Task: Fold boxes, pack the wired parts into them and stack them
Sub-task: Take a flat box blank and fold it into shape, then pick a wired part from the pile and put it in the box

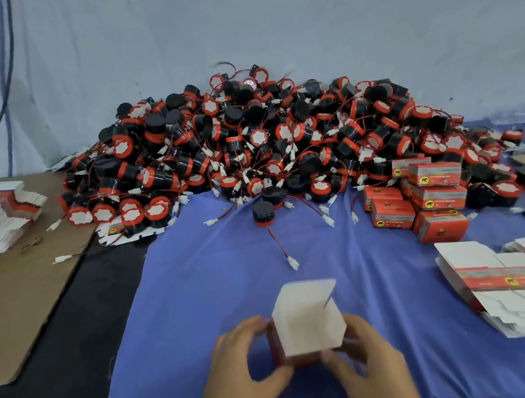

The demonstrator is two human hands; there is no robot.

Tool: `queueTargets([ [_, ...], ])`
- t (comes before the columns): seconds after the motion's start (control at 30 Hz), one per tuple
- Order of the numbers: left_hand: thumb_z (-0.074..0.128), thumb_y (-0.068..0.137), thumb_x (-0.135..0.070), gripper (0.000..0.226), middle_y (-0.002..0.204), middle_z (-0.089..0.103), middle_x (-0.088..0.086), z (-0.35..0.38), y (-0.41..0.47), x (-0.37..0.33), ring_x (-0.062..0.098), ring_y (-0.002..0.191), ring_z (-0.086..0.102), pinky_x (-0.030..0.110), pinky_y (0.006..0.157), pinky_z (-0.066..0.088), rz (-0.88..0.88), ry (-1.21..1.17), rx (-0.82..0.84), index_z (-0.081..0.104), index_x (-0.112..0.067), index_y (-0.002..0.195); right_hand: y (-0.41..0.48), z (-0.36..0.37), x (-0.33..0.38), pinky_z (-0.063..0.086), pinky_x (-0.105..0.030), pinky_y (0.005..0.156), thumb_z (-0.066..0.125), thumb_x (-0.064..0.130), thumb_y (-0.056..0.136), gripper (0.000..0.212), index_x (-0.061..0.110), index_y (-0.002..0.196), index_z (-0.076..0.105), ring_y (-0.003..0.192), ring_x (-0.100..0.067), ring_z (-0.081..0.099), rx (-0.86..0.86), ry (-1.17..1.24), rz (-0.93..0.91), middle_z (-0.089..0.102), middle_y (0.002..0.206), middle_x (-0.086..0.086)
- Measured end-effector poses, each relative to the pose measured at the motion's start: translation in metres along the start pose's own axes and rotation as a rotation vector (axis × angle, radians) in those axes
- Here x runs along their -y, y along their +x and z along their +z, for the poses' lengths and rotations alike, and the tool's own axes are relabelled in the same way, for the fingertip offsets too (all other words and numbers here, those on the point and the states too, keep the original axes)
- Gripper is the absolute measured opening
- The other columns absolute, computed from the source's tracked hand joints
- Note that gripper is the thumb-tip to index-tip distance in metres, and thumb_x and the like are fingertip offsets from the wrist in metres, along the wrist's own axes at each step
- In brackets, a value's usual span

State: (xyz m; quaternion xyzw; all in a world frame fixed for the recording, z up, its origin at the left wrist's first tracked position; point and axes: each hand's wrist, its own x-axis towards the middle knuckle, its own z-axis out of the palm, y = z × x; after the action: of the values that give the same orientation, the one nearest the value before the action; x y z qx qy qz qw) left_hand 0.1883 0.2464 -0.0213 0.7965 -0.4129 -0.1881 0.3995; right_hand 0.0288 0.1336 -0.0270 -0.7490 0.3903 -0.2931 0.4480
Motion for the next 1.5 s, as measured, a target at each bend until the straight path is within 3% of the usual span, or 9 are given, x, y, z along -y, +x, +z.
queueTargets([
  [0.1, 0.073, 0.074, -0.06, 0.072, 0.141, 0.043, -0.029, 0.003, 0.01, 0.009, 0.005, 0.134, 0.036, 0.02, 0.11, 0.029, -0.025, 0.316, 0.076, 0.049, -0.04, 0.139, 0.003, 0.004, -0.005, 0.049, -0.006, 0.08, 0.08, 0.007, 0.078, 0.053, 0.05, 0.104, 0.064, 0.094, 0.009, 0.067, 0.05, -0.031, 0.029, 0.072, 0.098, 0.028],
  [0.23, 0.075, 0.056, -0.07, 0.097, 0.137, 0.038, -0.028, -0.014, 0.016, 0.023, -0.003, 0.134, 0.034, 0.011, 0.107, 0.03, -0.155, 0.058, 0.25, 0.041, -0.04, 0.141, 0.01, -0.001, -0.021, 0.051, -0.007, 0.078, 0.08, -0.001, 0.076, 0.05, 0.032, 0.113, 0.069, 0.094, 0.002, 0.071, 0.079, 0.107, 0.076, 0.077, 0.099, 0.015],
  [0.37, 0.079, 0.083, -0.013, 0.029, 0.11, 0.076, -0.01, -0.034, 0.028, 0.029, -0.003, 0.098, 0.069, 0.009, 0.078, 0.053, -0.246, -0.469, -0.052, 0.075, -0.031, 0.105, 0.048, -0.018, -0.022, 0.056, -0.033, 0.081, 0.051, 0.028, 0.095, 0.029, 0.014, 0.102, 0.075, 0.087, -0.019, 0.074, -0.117, 0.426, 0.246, 0.079, 0.092, -0.006],
  [0.63, 0.056, 0.1, -0.005, 0.024, 0.095, 0.076, -0.003, -0.021, 0.163, 0.011, 0.012, 0.09, 0.072, 0.025, 0.083, 0.056, -0.24, -0.652, -0.259, 0.074, -0.019, 0.107, 0.197, 0.038, 0.008, 0.056, -0.044, 0.092, 0.057, 0.024, 0.098, 0.02, 0.009, 0.095, 0.07, 0.092, -0.029, 0.065, 0.096, 0.256, 0.283, 0.065, 0.093, -0.016],
  [0.9, 0.052, 0.101, -0.022, 0.032, 0.11, 0.06, -0.003, 0.001, 0.306, 0.008, 0.016, 0.091, 0.059, 0.034, 0.078, 0.052, -0.316, -0.517, -0.06, 0.045, -0.027, 0.131, 0.311, 0.119, 0.003, 0.03, -0.02, 0.04, 0.043, 0.023, 0.105, 0.043, 0.018, 0.063, 0.048, 0.051, -0.011, 0.039, 0.0, -0.07, 0.112, 0.049, 0.059, 0.002],
  [1.03, 0.061, 0.093, -0.056, 0.042, 0.114, 0.072, 0.005, -0.006, 0.313, 0.004, 0.022, 0.1, 0.072, 0.044, 0.084, 0.062, -0.385, -0.701, 0.038, 0.061, -0.023, 0.12, 0.303, 0.114, 0.009, 0.045, -0.009, 0.065, 0.049, 0.03, 0.104, 0.025, 0.033, 0.124, 0.063, 0.089, 0.002, 0.061, 0.081, 0.014, -0.028, 0.062, 0.114, 0.009],
  [1.23, 0.08, 0.072, -0.058, 0.057, 0.105, 0.077, 0.001, -0.058, 0.251, -0.03, 0.02, 0.097, 0.074, 0.027, 0.074, 0.06, -0.273, -0.763, 0.103, 0.064, -0.021, 0.113, 0.243, 0.044, 0.059, 0.032, -0.04, 0.116, 0.056, 0.048, 0.096, 0.047, 0.055, 0.14, 0.044, 0.141, -0.003, 0.033, 0.125, -0.217, -0.45, 0.043, 0.134, 0.042],
  [1.4, 0.079, 0.083, -0.032, 0.049, 0.115, 0.074, 0.01, -0.085, 0.163, -0.066, 0.023, 0.108, 0.071, 0.02, 0.085, 0.057, -0.055, -1.015, 0.056, 0.059, -0.016, 0.126, 0.175, -0.018, 0.084, 0.03, -0.038, 0.117, 0.057, 0.061, 0.09, 0.044, 0.046, 0.131, 0.057, 0.144, -0.006, 0.035, -0.262, -0.152, -0.47, 0.051, 0.142, 0.024],
  [1.5, 0.083, 0.082, -0.03, 0.049, 0.127, 0.07, 0.004, -0.089, 0.107, -0.07, 0.022, 0.119, 0.066, 0.031, 0.097, 0.054, 0.074, -0.95, 0.067, 0.064, -0.025, 0.127, 0.135, -0.043, 0.071, 0.049, -0.035, 0.094, 0.064, 0.063, 0.087, 0.038, 0.038, 0.114, 0.068, 0.111, -0.018, 0.059, -0.295, 0.127, -0.146, 0.064, 0.117, 0.005],
])
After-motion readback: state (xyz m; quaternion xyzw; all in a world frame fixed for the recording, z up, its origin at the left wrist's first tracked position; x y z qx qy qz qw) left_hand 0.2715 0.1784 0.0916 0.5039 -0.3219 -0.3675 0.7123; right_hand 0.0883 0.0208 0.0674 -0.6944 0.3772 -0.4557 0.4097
